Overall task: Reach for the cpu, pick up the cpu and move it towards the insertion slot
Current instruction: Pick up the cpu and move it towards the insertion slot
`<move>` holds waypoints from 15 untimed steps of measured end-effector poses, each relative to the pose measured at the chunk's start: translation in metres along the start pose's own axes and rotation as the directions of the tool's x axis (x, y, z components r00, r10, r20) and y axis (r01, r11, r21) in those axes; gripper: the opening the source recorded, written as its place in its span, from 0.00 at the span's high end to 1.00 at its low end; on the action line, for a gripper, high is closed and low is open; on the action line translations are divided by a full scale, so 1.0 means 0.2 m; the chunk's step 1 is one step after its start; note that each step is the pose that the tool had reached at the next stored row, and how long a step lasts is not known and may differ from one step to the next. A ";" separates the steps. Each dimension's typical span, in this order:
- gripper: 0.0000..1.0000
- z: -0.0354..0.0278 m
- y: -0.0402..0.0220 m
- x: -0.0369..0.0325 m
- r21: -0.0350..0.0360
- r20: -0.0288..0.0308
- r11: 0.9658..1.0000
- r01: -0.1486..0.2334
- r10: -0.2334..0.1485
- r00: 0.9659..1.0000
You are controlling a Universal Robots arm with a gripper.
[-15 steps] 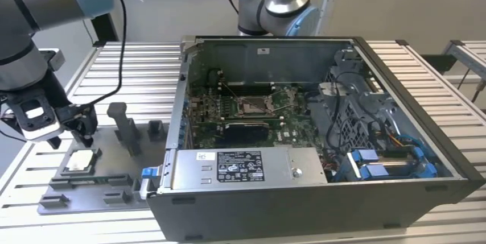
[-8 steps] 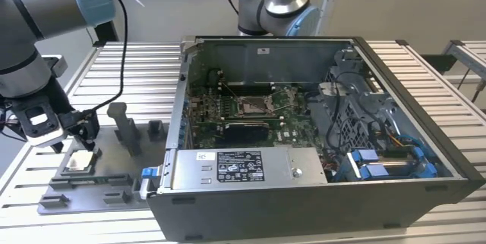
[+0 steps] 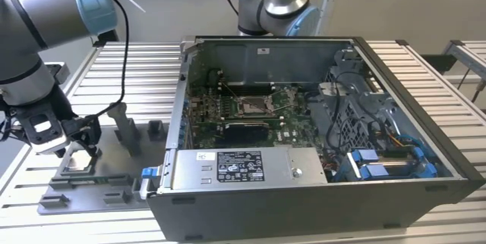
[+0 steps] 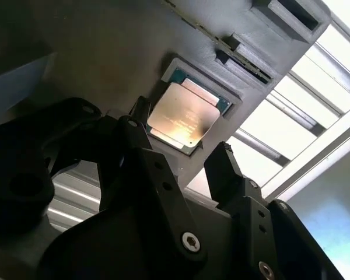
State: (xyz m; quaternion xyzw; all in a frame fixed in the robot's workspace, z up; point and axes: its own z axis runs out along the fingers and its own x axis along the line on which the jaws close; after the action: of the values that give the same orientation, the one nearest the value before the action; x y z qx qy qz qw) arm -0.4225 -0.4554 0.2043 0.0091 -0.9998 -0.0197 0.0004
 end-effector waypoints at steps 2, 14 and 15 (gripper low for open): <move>0.00 0.018 -0.005 0.000 0.000 0.000 1.000 0.000 0.000 1.000; 0.00 0.081 -0.023 0.002 0.000 0.000 1.000 0.001 -0.001 1.000; 0.00 0.083 -0.023 0.002 0.000 0.000 1.000 0.001 -0.001 1.000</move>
State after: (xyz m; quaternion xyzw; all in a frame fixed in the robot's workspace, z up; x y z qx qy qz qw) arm -0.4229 -0.4593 0.1876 0.0095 -0.9998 -0.0196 0.0005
